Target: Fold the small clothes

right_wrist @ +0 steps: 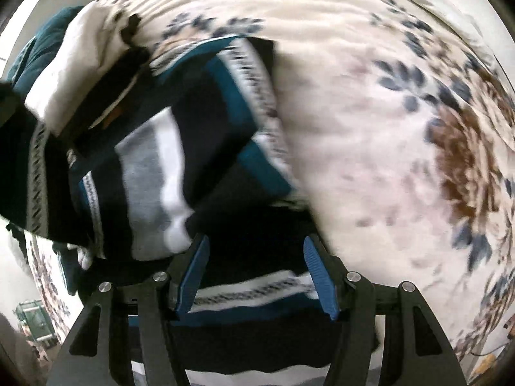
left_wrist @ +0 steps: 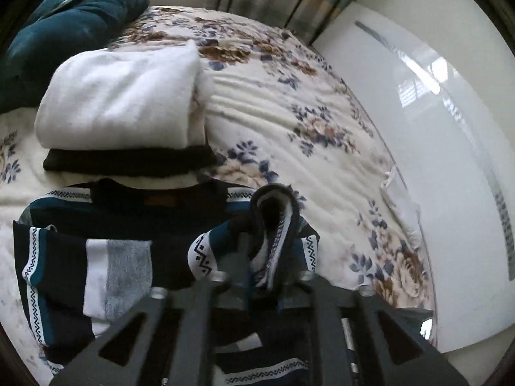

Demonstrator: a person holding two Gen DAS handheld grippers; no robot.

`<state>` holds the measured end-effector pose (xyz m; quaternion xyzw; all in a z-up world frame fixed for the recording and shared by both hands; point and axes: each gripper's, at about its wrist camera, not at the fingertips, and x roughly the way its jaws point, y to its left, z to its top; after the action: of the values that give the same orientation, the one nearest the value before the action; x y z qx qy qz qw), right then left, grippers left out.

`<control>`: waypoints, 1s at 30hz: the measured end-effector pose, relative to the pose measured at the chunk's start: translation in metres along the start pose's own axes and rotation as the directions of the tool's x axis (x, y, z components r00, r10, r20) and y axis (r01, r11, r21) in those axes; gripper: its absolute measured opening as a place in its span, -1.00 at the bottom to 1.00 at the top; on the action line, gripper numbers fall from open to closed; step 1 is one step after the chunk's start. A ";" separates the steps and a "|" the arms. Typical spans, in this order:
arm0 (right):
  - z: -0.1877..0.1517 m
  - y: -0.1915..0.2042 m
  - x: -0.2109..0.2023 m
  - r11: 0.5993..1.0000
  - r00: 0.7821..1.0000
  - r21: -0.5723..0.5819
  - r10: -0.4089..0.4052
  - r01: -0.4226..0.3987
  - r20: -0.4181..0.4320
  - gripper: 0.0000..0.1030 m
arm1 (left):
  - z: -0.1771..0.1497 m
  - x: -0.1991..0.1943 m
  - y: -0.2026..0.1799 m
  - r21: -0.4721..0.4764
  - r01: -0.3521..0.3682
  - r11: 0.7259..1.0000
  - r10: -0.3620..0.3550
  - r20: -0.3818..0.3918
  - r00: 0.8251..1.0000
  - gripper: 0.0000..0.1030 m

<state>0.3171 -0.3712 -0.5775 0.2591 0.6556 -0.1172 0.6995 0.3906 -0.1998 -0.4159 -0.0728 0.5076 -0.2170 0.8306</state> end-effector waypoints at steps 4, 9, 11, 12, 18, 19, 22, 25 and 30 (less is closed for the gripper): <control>0.005 -0.019 -0.013 1.000 1.000 -0.001 0.014 -0.014 -0.006 0.23 | 0.004 -0.013 0.016 0.018 -0.044 0.999 0.043 0.021 0.999 0.65; 0.022 -0.002 -0.040 0.993 0.993 -0.043 0.111 -0.110 0.035 0.23 | 0.000 -0.069 0.112 -0.080 -0.242 0.967 0.249 0.093 0.964 0.65; 0.032 0.019 -0.046 0.985 0.986 -0.084 0.155 -0.150 0.057 0.23 | -0.009 -0.085 0.149 -0.131 -0.314 0.940 0.326 0.082 0.942 0.65; 0.037 0.031 -0.045 0.982 0.984 -0.104 0.167 -0.160 0.060 0.24 | -0.018 -0.093 0.177 -0.165 -0.361 0.918 0.374 0.058 0.926 0.65; 0.088 0.091 0.013 0.980 0.993 -0.163 0.114 -0.111 0.008 0.24 | -0.069 -0.090 0.275 -0.284 -0.509 0.812 0.498 -0.115 0.859 0.65; 0.091 0.096 0.025 0.978 0.994 -0.175 0.109 -0.112 -0.024 0.24 | -0.075 -0.087 0.284 -0.298 -0.512 0.806 0.496 -0.133 0.858 0.65; 0.096 0.112 0.047 0.964 0.988 -0.228 0.114 -0.135 -0.104 -0.58 | -0.087 -0.078 0.300 -0.342 -0.508 0.791 0.480 -0.168 0.861 0.65; 0.093 0.110 0.023 0.968 0.988 -0.201 0.143 -0.153 -0.065 -0.90 | -0.092 -0.072 0.304 -0.371 -0.482 0.794 0.450 -0.174 0.876 0.65; 0.089 0.065 -0.034 0.984 0.984 -0.019 0.179 -0.179 -0.002 -0.94 | -0.081 -0.059 0.299 -0.331 -0.463 0.822 0.430 -0.171 0.886 0.65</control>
<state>0.4221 -0.3684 -0.5303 0.3100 0.6310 -0.0476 0.7096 0.3821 0.1014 -0.5082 -0.0943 0.5779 0.0781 0.8069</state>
